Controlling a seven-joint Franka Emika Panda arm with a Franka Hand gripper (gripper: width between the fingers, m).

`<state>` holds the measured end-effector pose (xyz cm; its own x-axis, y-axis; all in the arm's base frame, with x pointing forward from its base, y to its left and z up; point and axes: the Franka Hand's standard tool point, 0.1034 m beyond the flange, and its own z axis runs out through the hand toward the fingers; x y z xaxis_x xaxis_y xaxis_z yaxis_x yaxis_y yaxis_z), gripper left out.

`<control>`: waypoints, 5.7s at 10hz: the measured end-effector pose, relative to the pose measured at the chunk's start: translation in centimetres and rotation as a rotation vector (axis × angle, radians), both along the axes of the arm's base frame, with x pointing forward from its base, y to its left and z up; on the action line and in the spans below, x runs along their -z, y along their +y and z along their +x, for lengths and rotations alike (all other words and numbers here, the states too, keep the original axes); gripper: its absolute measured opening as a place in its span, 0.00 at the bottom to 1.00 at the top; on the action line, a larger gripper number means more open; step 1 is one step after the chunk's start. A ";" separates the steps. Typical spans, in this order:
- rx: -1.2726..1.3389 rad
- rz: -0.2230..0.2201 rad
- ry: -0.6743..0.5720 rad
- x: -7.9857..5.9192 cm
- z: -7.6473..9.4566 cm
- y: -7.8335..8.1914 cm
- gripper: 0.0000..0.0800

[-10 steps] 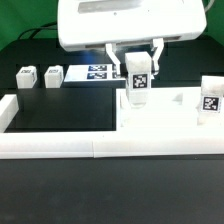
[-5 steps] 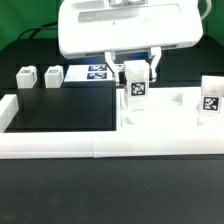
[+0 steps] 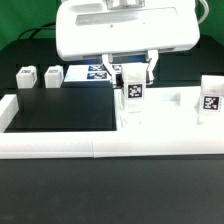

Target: Assemble square table

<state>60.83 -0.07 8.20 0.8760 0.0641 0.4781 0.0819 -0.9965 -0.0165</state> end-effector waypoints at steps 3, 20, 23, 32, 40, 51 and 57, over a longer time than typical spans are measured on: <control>-0.002 0.006 0.027 0.7 -0.4 0.1 0.36; 0.004 -0.010 -0.043 1.1 0.0 0.4 0.81; -0.007 0.012 0.047 0.0 0.8 0.2 0.81; -0.024 0.103 0.360 0.5 1.4 1.1 0.66; 0.352 0.215 0.308 1.2 2.2 -0.3 0.37; 1.313 0.513 0.250 1.1 1.5 -1.2 0.38; 1.236 0.463 0.280 1.1 1.3 -1.0 0.58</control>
Offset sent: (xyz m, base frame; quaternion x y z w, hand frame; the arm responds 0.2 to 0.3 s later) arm 0.0010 0.0030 -0.0180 -0.0219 0.0048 0.0051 0.9997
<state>62.14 -1.08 7.11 0.3128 -0.9490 0.0381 -0.9198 -0.3127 -0.2370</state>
